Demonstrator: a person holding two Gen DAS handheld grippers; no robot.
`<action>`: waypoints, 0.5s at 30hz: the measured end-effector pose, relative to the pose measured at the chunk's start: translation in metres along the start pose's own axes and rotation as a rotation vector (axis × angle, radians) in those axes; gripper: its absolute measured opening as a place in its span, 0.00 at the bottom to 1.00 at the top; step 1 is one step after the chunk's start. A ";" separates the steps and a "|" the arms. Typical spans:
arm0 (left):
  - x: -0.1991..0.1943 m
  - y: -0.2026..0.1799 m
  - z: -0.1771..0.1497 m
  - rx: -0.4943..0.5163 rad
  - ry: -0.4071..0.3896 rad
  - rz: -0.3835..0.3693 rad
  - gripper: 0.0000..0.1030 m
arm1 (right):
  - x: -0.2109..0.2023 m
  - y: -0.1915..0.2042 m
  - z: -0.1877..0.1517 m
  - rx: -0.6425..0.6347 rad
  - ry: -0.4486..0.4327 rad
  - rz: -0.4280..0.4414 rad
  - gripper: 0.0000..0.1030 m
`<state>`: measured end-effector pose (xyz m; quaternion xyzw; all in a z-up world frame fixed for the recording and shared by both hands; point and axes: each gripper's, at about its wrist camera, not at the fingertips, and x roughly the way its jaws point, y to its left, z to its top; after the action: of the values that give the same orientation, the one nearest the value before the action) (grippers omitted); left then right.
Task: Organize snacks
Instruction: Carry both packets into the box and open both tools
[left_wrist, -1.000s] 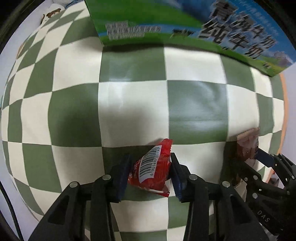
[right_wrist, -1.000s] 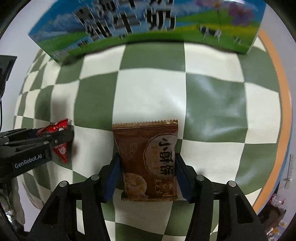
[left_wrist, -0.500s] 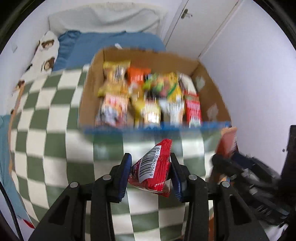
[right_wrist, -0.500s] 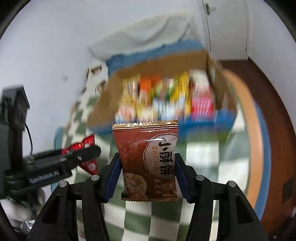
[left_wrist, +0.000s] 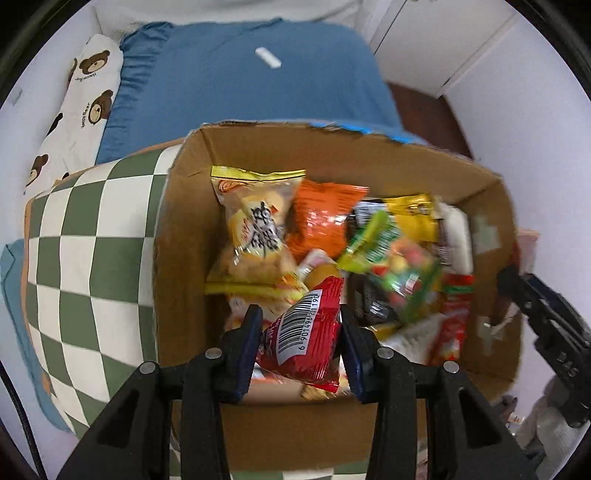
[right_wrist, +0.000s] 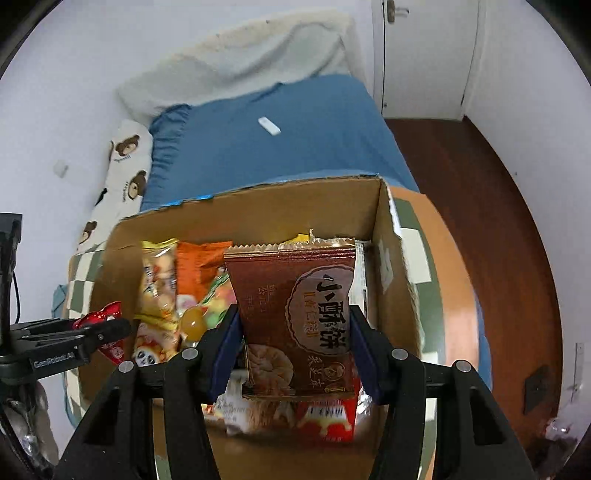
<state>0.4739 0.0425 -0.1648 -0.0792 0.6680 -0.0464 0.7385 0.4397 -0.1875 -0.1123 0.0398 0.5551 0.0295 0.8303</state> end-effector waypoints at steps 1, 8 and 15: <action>0.005 0.001 0.001 -0.005 0.010 0.006 0.37 | 0.006 -0.001 0.002 0.002 0.011 -0.006 0.57; 0.029 0.005 0.014 -0.015 0.039 0.033 0.46 | 0.041 -0.006 0.006 0.037 0.096 -0.014 0.85; 0.020 0.002 0.019 -0.003 -0.012 0.054 0.90 | 0.049 -0.006 0.000 0.028 0.133 -0.038 0.94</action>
<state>0.4947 0.0422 -0.1835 -0.0626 0.6657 -0.0249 0.7432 0.4581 -0.1886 -0.1580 0.0388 0.6102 0.0084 0.7912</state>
